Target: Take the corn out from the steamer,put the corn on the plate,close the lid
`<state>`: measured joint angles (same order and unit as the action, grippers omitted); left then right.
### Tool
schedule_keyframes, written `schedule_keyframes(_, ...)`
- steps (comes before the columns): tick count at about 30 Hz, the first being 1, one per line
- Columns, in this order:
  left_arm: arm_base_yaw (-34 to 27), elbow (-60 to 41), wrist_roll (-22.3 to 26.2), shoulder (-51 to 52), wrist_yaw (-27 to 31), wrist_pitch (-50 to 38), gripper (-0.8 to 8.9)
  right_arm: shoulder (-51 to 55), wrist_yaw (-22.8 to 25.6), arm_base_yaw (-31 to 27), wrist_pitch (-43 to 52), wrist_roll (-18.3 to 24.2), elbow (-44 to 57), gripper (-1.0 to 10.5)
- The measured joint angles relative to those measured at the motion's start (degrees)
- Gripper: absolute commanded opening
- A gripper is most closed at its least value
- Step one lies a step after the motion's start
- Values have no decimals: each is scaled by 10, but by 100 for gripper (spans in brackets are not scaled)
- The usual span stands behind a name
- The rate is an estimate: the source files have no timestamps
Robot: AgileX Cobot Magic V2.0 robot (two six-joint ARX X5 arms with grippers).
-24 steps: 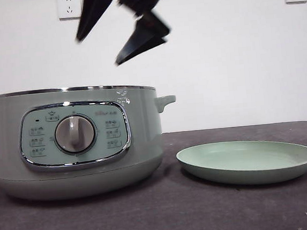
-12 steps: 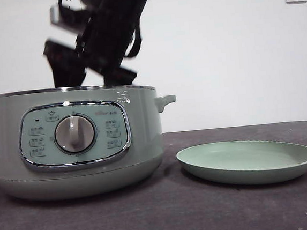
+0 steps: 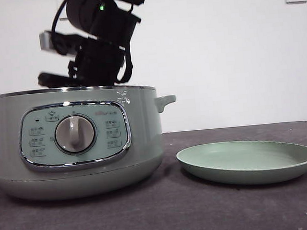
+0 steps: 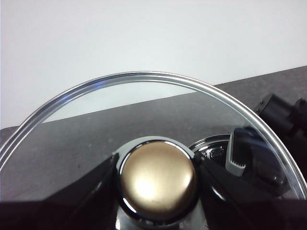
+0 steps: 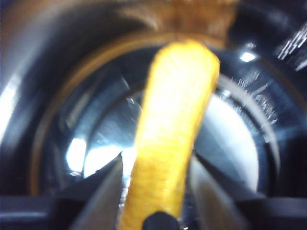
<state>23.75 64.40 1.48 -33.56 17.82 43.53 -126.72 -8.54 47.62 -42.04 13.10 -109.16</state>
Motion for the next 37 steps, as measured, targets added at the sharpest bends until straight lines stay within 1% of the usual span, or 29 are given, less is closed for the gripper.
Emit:
schedule_keyframes(1,0,0,0,0,0,3,-9,-4,0,0,1,0,0,52)
schedule_keyframes(3,0,0,0,0,0,11,-9,-4,0,0,2,0,0,24)
schedule_keyframes(10,0,0,0,0,0,24,-9,-1,1,6,3,11,0,23)
schedule_keyframes(14,0,0,0,0,0,24,-9,35,2,7,-19,11,0,23)
schedule_keyframes(16,0,0,0,-3,0,23,-9,69,17,7,-29,11,0,23)
schedule_keyframes(21,0,0,0,-23,-1,17,-9,159,83,-3,-86,9,-2,24)
schedule_keyframes(25,0,0,0,-54,-7,2,-9,213,102,-29,-169,-5,-3,23)
schedule_keyframes(29,0,0,0,-91,-41,-10,-9,252,131,-70,-245,-29,-3,15)
schedule_keyframes(30,0,0,0,-98,-51,-14,-9,259,137,-81,-261,-37,-3,-15)
schedule_keyframes(34,1,0,-1,-127,-76,-32,-9,272,144,-143,-347,-73,-3,-16)
schedule_keyframes(37,1,0,-5,-145,-87,-42,-9,272,146,-186,-357,-96,15,-16)
